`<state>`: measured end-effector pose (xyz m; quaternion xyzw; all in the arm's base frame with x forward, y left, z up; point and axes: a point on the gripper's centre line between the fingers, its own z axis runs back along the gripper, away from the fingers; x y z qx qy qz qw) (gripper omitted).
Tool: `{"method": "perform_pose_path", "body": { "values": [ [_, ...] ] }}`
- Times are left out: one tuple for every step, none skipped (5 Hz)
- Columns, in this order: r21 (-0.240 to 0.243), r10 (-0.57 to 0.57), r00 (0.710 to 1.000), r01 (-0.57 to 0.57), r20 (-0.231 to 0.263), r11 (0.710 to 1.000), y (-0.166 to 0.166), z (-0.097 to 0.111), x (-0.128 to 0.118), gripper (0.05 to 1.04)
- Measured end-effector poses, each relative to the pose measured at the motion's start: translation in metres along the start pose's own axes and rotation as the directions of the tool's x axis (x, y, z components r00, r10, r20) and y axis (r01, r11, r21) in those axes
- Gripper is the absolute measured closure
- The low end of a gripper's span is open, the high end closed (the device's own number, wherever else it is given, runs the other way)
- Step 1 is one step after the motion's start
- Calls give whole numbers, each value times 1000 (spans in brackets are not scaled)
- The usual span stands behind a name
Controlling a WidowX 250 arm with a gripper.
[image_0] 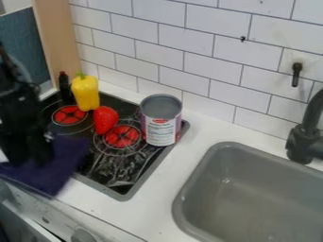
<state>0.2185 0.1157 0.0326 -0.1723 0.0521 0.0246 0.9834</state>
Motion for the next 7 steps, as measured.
{"method": "perform_pose_path", "body": {
  "values": [
    [17,-68,997,68,-23,998,-32,-18,-11,83],
    [30,-70,997,71,-16,997,-37,-22,-14,83],
    [10,-55,998,55,-9,998,-43,-21,-18,83],
    [18,-39,999,39,12,999,-47,-10,-17,83],
    [137,-23,994,8,106,991,-41,26,-6,83],
    [250,-81,987,44,138,967,-50,56,-3,83],
    [368,-133,987,93,86,925,-59,68,-9,83]
  ]
}}
